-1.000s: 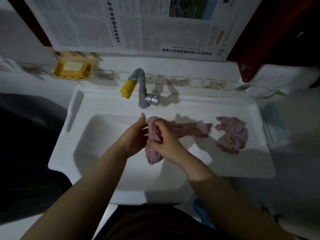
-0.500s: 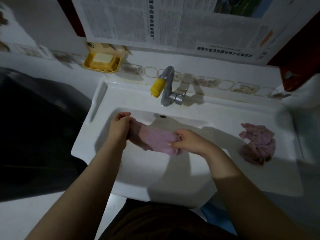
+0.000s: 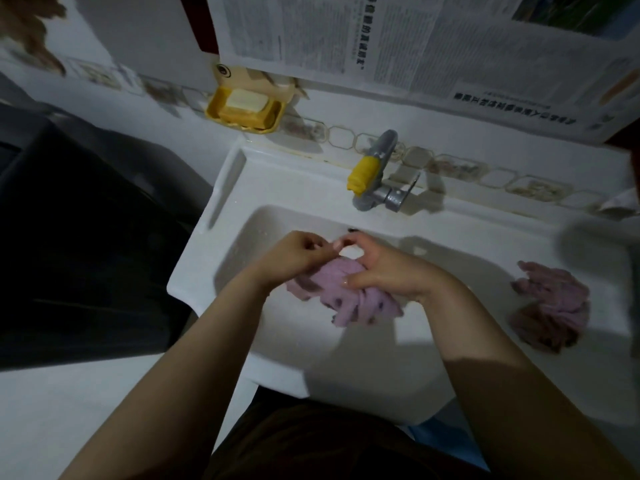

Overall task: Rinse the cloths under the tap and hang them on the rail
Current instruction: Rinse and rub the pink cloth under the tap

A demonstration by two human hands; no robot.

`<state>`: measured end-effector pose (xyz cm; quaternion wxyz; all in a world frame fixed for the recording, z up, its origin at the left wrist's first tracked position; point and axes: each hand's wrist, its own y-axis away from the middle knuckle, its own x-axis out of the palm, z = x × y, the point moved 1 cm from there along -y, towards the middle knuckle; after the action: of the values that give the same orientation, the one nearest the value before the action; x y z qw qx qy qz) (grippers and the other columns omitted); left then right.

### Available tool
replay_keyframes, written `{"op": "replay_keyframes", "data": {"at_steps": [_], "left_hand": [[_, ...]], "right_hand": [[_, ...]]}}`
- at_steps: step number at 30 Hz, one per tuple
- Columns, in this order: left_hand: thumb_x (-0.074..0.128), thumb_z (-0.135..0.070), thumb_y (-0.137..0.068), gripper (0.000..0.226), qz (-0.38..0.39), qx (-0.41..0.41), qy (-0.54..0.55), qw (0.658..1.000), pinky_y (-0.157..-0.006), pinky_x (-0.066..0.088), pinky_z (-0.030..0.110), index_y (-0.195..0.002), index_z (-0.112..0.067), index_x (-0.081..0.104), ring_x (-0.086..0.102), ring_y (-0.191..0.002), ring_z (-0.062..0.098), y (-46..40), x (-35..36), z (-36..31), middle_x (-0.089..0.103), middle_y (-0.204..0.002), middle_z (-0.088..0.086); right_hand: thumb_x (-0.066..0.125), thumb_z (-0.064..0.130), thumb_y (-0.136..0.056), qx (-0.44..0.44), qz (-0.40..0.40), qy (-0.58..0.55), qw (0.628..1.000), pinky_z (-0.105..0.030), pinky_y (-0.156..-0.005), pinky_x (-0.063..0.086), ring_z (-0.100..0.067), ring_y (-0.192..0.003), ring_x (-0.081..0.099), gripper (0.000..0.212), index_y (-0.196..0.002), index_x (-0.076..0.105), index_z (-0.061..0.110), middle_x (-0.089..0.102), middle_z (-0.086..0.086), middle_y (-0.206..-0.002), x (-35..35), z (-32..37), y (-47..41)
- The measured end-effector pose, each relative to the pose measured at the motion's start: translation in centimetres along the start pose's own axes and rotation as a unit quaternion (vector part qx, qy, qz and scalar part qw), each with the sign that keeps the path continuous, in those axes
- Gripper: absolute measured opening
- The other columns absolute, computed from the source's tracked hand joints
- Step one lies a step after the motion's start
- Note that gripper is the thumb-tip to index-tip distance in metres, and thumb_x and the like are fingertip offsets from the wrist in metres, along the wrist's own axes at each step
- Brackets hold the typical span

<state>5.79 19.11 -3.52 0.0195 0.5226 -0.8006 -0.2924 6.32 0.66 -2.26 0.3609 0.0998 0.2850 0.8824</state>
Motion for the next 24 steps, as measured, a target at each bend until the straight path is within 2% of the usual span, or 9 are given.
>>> {"op": "replay_keyframes", "data": {"at_steps": [4, 7, 10, 13, 16, 18, 20, 22, 24], "left_hand": [[0.065, -0.029, -0.088, 0.024, -0.024, 0.038, 0.097, 0.994, -0.063, 0.049, 0.026, -0.081, -0.006, 0.066, 0.059, -0.065, 0.013, 0.4, -1.1, 1.6, 0.064, -0.071, 0.006], [0.063, -0.027, -0.088, 0.016, -0.030, 0.039, 0.213, 0.976, -0.057, 0.046, 0.024, -0.082, -0.015, 0.055, 0.057, -0.066, 0.015, 0.8, -1.8, 2.9, 0.062, -0.077, 0.003], [0.061, -0.028, -0.092, 0.014, -0.011, 0.033, 0.172, 0.985, -0.079, 0.049, 0.030, -0.084, -0.018, 0.055, 0.060, -0.096, 0.018, 0.8, -1.7, 3.9, 0.064, -0.113, 0.006], [0.064, -0.050, -0.079, 0.032, -0.036, 0.047, 0.218, 0.974, -0.088, 0.045, 0.042, -0.090, -0.020, 0.060, 0.058, -0.097, 0.021, 0.6, -0.9, 3.0, 0.064, -0.101, 0.006], [0.060, -0.045, -0.088, 0.045, 0.025, 0.052, 0.225, 0.973, -0.091, 0.050, 0.044, -0.115, -0.009, 0.058, 0.065, -0.101, 0.029, 0.3, 0.1, 0.7, 0.067, -0.109, 0.013], [0.055, -0.035, -0.096, 0.037, 0.028, 0.049, 0.155, 0.986, -0.085, 0.055, 0.041, -0.114, -0.003, 0.060, 0.068, -0.093, 0.027, -0.1, 0.2, -0.2, 0.069, -0.104, 0.016], [0.054, -0.033, -0.097, 0.037, -0.023, 0.039, 0.139, 0.989, -0.074, 0.051, 0.042, -0.098, 0.003, 0.063, 0.061, -0.076, 0.025, -0.7, 0.2, -0.4, 0.067, -0.087, 0.016], [0.052, -0.033, -0.097, 0.033, -0.063, 0.017, 0.184, 0.981, -0.069, 0.044, 0.037, -0.083, -0.004, 0.062, 0.052, -0.071, 0.022, -0.9, 0.3, -0.4, 0.059, -0.076, 0.015], [0.048, -0.027, -0.100, 0.026, -0.072, 0.002, 0.241, 0.968, -0.070, 0.043, 0.034, -0.084, -0.015, 0.063, 0.052, -0.072, 0.022, -0.9, 0.7, -0.8, 0.059, -0.077, 0.012]], "right_hand": [[0.075, 0.023, -0.080, 0.077, -0.032, 0.224, 0.971, -0.014, -0.053, 0.039, 0.000, -0.055, 0.050, 0.023, -0.098, 0.063, 0.014, 0.057, 0.006, -0.068, -2.3, 0.5, 1.1], [0.069, 0.012, -0.085, 0.017, -0.075, 0.092, 0.993, -0.016, -0.057, 0.039, -0.002, -0.054, 0.051, 0.009, -0.077, 0.064, 0.011, 0.061, 0.007, -0.061, -2.8, 0.0, 1.1], [0.057, 0.004, -0.091, -0.071, -0.134, -0.079, 0.985, -0.017, -0.062, 0.047, -0.003, -0.064, 0.058, 0.014, -0.089, 0.060, 0.018, 0.063, 0.001, -0.077, -2.4, 0.0, 0.4], [0.052, 0.003, -0.094, -0.111, -0.143, 0.002, 0.983, -0.013, -0.062, 0.046, 0.005, -0.073, 0.059, 0.029, -0.094, 0.059, 0.030, 0.064, 0.010, -0.088, -1.0, 0.6, -1.0], [0.049, 0.000, -0.094, -0.141, -0.122, 0.035, 0.982, -0.016, -0.081, 0.048, 0.000, -0.096, 0.062, 0.042, -0.105, 0.060, 0.039, 0.067, 0.011, -0.102, 0.2, 1.4, -1.7], [0.051, 0.011, -0.096, -0.108, -0.135, 0.024, 0.985, -0.028, -0.070, 0.052, -0.013, -0.076, 0.064, 0.039, -0.112, 0.054, 0.047, 0.070, 0.005, -0.086, -0.1, 1.5, -2.1], [0.054, 0.034, -0.094, -0.055, -0.258, -0.007, 0.965, -0.036, -0.063, 0.052, -0.018, -0.057, 0.058, 0.017, -0.109, 0.049, 0.041, 0.065, 0.001, -0.070, -1.8, 0.8, -2.8], [0.047, 0.065, -0.081, 0.017, -0.425, -0.028, 0.905, -0.051, -0.074, 0.056, -0.027, -0.067, 0.065, 0.045, -0.108, 0.045, 0.029, 0.067, -0.006, -0.085, -4.8, -0.4, -3.9], [0.028, 0.087, -0.061, 0.094, -0.490, -0.014, 0.866, -0.057, -0.083, 0.052, -0.035, -0.093, 0.065, 0.089, -0.123, 0.037, 0.025, 0.063, -0.011, -0.115, -7.9, -1.2, -4.9]]}}
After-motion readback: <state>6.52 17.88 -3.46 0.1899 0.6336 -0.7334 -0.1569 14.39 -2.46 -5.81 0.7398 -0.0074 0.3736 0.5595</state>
